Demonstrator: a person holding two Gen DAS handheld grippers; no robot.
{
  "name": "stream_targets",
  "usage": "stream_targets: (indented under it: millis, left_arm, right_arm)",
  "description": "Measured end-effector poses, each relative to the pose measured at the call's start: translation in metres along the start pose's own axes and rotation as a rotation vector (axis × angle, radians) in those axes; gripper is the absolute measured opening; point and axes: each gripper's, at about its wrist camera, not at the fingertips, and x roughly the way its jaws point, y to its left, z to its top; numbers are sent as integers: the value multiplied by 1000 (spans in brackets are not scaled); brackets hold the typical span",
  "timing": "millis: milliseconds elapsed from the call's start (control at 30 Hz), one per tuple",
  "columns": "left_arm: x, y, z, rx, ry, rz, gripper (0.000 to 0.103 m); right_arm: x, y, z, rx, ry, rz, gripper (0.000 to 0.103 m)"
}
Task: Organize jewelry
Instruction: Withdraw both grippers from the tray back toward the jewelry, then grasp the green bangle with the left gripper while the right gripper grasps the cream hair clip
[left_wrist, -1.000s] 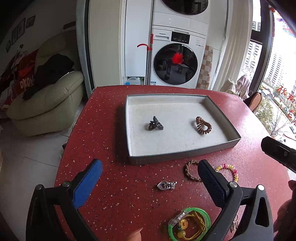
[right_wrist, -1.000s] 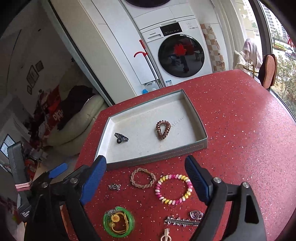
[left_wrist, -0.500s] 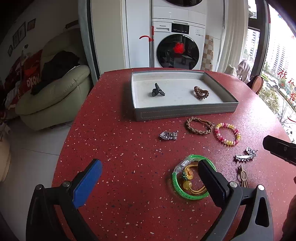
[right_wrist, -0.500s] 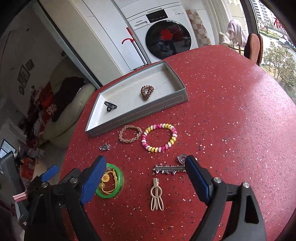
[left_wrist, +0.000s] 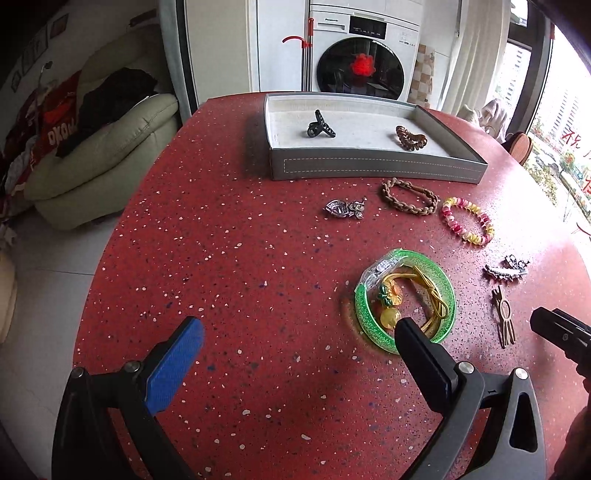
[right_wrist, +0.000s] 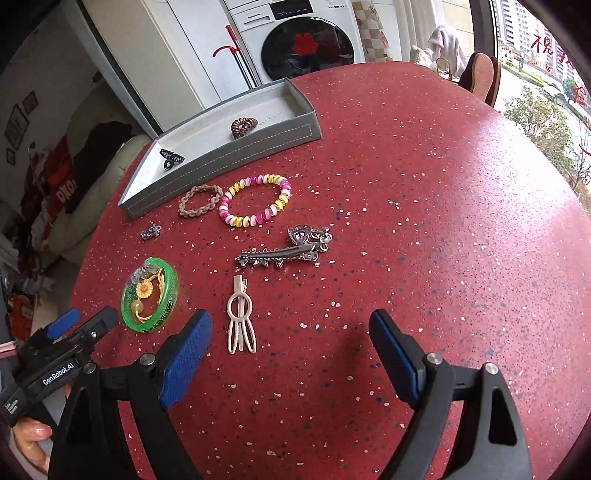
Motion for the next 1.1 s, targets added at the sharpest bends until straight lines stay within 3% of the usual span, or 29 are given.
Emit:
stream_targets:
  millis: [267, 533, 933, 1067, 1100]
  left_arm:
    - [6, 7, 10, -33, 8, -17, 103]
    - [15, 5, 12, 8, 26, 4, 103]
    - [23, 1, 11, 33, 43, 30, 103]
    - [19, -6, 11, 64, 33, 13, 88]
    - [18, -7, 10, 72, 31, 3, 79]
  right_arm:
    - [3, 13, -2, -63, 7, -17, 89]
    - [9, 19, 1, -91, 9, -41, 89]
    - [18, 36, 1, -188, 17, -100, 68]
    - [21, 44, 0, -239, 13, -144, 60]
    - [21, 46, -1, -250, 12, -154, 56]
